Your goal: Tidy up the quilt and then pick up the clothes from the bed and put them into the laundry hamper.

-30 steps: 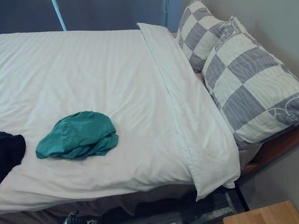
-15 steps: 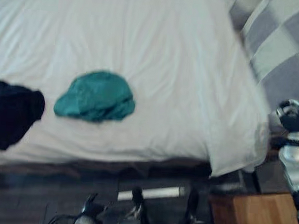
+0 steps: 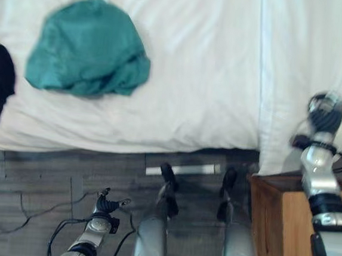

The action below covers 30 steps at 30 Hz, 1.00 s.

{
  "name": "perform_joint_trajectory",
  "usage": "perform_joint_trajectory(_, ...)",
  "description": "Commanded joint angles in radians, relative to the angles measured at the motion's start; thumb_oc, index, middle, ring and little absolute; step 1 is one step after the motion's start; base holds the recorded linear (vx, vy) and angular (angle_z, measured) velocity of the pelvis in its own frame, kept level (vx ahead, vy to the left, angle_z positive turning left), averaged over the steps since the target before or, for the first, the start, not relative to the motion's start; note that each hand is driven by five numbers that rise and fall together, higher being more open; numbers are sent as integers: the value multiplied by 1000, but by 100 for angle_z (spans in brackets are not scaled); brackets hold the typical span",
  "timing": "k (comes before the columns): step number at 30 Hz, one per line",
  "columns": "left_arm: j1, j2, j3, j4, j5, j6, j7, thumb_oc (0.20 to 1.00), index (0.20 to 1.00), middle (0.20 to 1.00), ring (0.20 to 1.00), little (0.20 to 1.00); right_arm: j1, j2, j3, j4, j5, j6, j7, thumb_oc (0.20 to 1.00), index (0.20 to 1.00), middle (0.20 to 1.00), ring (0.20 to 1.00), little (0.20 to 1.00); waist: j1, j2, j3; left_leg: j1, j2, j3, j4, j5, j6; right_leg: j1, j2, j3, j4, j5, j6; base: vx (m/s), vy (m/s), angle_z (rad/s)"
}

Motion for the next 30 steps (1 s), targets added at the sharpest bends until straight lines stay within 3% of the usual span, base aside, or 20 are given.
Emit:
perform_joint_trajectory(1, 13, -24, -35, 96, 72, 29, 28, 1000, 1000, 1000, 1000, 1000, 385, 131, 75, 399, 78, 236, 163, 1000, 1000, 1000, 1000, 1000, -47, 2, -95, 91, 44, -53, 52, -134, -82, 92, -28, -5, -27, -113, 35, 170, 16, 19)
perform_joint_trajectory(5, 49, -21, -21, 120, 92, 37, 11, 1000, 1000, 1000, 1000, 1000, 464, 137, 0, 537, 86, 275, 207, 1000, 1000, 1000, 1000, 1000, -59, -3, -142, 226, -4, -35, -21, -134, -76, 233, -24, -20, -143, -57, 67, 211, 65, 15)
perform_joint_trajectory(8, 51, -23, -25, 114, 102, 36, 7, 1000, 1000, 1000, 1000, 1000, 480, 134, 9, 595, 40, 294, 222, 1000, 1000, 1000, 1000, 1000, -61, -6, -143, 238, -3, -33, 20, -157, -80, 288, -37, -33, -173, -56, 68, 58, 79, 9)
perform_joint_trajectory(9, 50, -24, -25, 103, 111, 29, 5, 1000, 1000, 1000, 1000, 1000, 469, 124, 65, 608, -53, 317, 233, 1000, 1000, 1000, 1000, 1000, -51, -13, -140, 213, 35, -40, 129, -173, -99, 329, -61, -44, -194, -59, 62, 0, 93, 13)
perform_joint_trajectory(10, 50, -24, -25, 102, 111, 29, 5, 1000, 1000, 1000, 1000, 1000, 469, 124, 65, 609, -53, 317, 233, 1000, 1000, 1000, 1000, 1000, -52, -12, -139, 211, 38, -42, 135, -175, -101, 330, -60, -46, -195, -59, 61, -18, 151, 17)
perform_joint_trajectory(11, 56, -24, -26, 96, 119, 24, 4, 1000, 1000, 1000, 1000, 1000, 465, 118, 96, 602, -103, 321, 236, 1000, 1000, 1000, 1000, 1000, -40, -14, -131, 208, 75, -58, 177, -162, -117, 351, -71, -50, -199, -62, 59, 4, 200, 18)
perform_joint_trajectory(12, 66, -25, -24, 94, 125, 19, 2, 1000, 1000, 1000, 1000, 1000, 463, 119, 116, 585, -130, 319, 247, 1000, 1000, 1000, 1000, 1000, -32, -19, -133, 226, 112, -68, 171, -151, -129, 357, -93, -56, -197, -59, 65, 39, 472, 2)
perform_joint_trajectory(13, 90, -26, -12, 92, 134, 10, 2, 1000, 1000, 1000, 1000, 1000, 471, 131, 149, 536, -164, 312, 262, 1000, 1000, 1000, 1000, 1000, -26, -31, -155, 280, 180, -64, 103, -126, -143, 364, -134, -67, -184, -48, 89, 38, 393, -14)
perform_joint_trajectory(14, 91, -26, -12, 91, 134, 10, 2, 1000, 1000, 1000, 1000, 1000, 472, 131, 150, 535, -164, 312, 262, 1000, 1000, 1000, 1000, 1000, -26, -32, -155, 283, 179, -62, 99, -124, -144, 365, -135, -66, -183, -48, 89, 41, 454, -16)
perform_joint_trajectory(16, 105, -22, -16, 88, 154, -2, 5, 1000, 1000, 1000, 1000, 1000, 494, 151, 181, 468, -178, 297, 292, 1000, 1000, 1000, 1000, 1000, -19, -41, -199, 303, 282, -53, -20, -21, -175, 381, -214, -105, -168, -33, 126, 25, 561, 12)
perform_joint_trajectory(18, 106, -20, -19, 81, 161, -2, 9, 1000, 1000, 1000, 1000, 1000, 498, 153, 193, 452, -186, 296, 298, 1000, 1000, 1000, 1000, 1000, -17, -40, -209, 299, 302, -46, -40, 6, -185, 395, -231, -121, -163, -32, 133, 83, 582, 58)
perform_joint_trajectory(20, 90, -18, -33, 83, 161, -1, -1, 1000, 1000, 1000, 1000, 1000, 493, 168, 195, 456, -193, 299, 312, 1000, 1000, 1000, 1000, 1000, -8, -44, -229, 308, 294, -53, -83, -11, -197, 417, -268, -132, -139, -20, 151, 160, 708, 77)
perform_joint_trajectory(21, 68, -15, -42, 80, 157, 2, -2, 1000, 1000, 1000, 1000, 1000, 491, 178, 188, 465, -204, 312, 301, 1000, 1000, 1000, 1000, 1000, 1, -67, -236, 280, 234, -77, -64, -56, -185, 429, -347, -157, -98, 123, 181, 101, 404, 85)
perform_joint_trajectory(22, 68, -14, -42, 80, 157, 3, -2, 1000, 1000, 1000, 1000, 1000, 490, 179, 188, 466, -205, 312, 301, 1000, 1000, 1000, 1000, 1000, 0, -71, -237, 276, 229, -78, -61, -58, -182, 430, -352, -158, -101, 127, 182, 144, 604, 98)
perform_joint_trajectory(23, 63, -8, -34, 81, 147, 0, -7, 1000, 1000, 1000, 1000, 1000, 475, 184, 187, 474, -215, 320, 301, 1000, 1000, 1000, 1000, 1000, 0, -80, -233, 273, 197, -76, -60, -74, -165, 421, -385, -162, -70, 208, 183, 68, 470, 99)
perform_joint_trajectory(25, 70, 3, -23, 84, 138, 4, -18, 1000, 1000, 1000, 1000, 1000, 464, 203, 195, 473, -208, 322, 299, 1000, 1000, 1000, 1000, 1000, 8, -84, -225, 289, 151, -45, -74, -101, -121, 392, -411, -205, 26, 204, 157, 153, 753, 65)
perform_joint_trajectory(26, 75, 18, -21, 77, 135, 14, -21, 1000, 1000, 1000, 1000, 1000, 467, 217, 219, 441, -199, 309, 296, 1000, 1000, 1000, 1000, 1000, -5, -83, -216, 327, 109, -29, -121, -101, -93, 331, -304, -177, 106, 83, 111, 178, 572, 7)
perform_joint_trajectory(27, 77, 18, -20, 76, 135, 15, -22, 1000, 1000, 1000, 1000, 1000, 468, 217, 220, 440, -198, 309, 296, 1000, 1000, 1000, 1000, 1000, -2, -82, -216, 332, 113, -25, -126, -99, -95, 324, -301, -171, 117, 73, 107, 269, 666, -25)
perform_joint_trajectory(28, 76, 26, -32, 70, 144, 25, -28, 1000, 1000, 1000, 1000, 1000, 466, 230, 251, 402, -191, 294, 293, 1000, 1000, 1000, 1000, 1000, -27, -79, -195, 355, 86, -17, -137, -106, -82, 253, -131, -140, 145, -62, 65, 181, 410, -4)
perform_joint_trajectory(30, 78, 23, -41, 87, 177, 35, -34, 1000, 1000, 1000, 1000, 1000, 447, 241, 278, 393, -190, 286, 289, 1000, 1000, 1000, 1000, 1000, -47, -83, -174, 397, 36, 6, -141, -129, -75, 201, -8, -150, 105, -97, 62, 193, 435, 43)
